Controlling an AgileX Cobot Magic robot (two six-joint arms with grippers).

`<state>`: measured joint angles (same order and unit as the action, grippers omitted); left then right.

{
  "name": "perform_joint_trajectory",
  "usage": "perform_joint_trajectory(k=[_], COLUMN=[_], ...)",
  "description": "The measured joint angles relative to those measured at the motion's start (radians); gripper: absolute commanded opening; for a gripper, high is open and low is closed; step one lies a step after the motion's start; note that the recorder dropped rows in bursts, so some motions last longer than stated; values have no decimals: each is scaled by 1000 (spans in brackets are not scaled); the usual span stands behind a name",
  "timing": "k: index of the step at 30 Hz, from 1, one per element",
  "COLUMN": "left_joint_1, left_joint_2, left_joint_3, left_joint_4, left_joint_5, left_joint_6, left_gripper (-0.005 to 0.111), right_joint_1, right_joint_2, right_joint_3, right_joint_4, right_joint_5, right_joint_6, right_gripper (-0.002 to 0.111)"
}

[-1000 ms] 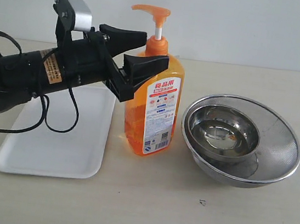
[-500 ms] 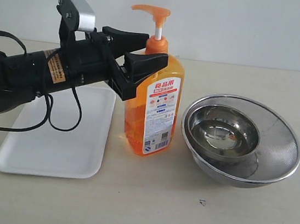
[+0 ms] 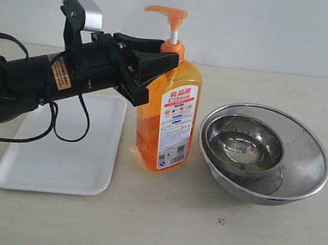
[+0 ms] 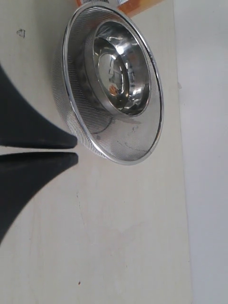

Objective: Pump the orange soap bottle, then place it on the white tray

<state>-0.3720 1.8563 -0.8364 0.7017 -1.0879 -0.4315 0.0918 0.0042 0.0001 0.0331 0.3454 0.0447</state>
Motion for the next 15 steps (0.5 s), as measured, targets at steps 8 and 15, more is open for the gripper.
perform_joint_trajectory(k=[8,15], left_joint_1=[0,2], left_joint_2=[0,-63], left_joint_3=[-4,58], left_joint_4=[-2,-82], left_joint_5=[9,48], left_joint_6=[-32,-41], left_gripper=[5,5], right_joint_1=[0,0], right_joint_2=[0,0], right_joint_3=[0,0], right_joint_4=[0,0], right_joint_5=[0,0], right_joint_6=[0,0], right_gripper=[0,0])
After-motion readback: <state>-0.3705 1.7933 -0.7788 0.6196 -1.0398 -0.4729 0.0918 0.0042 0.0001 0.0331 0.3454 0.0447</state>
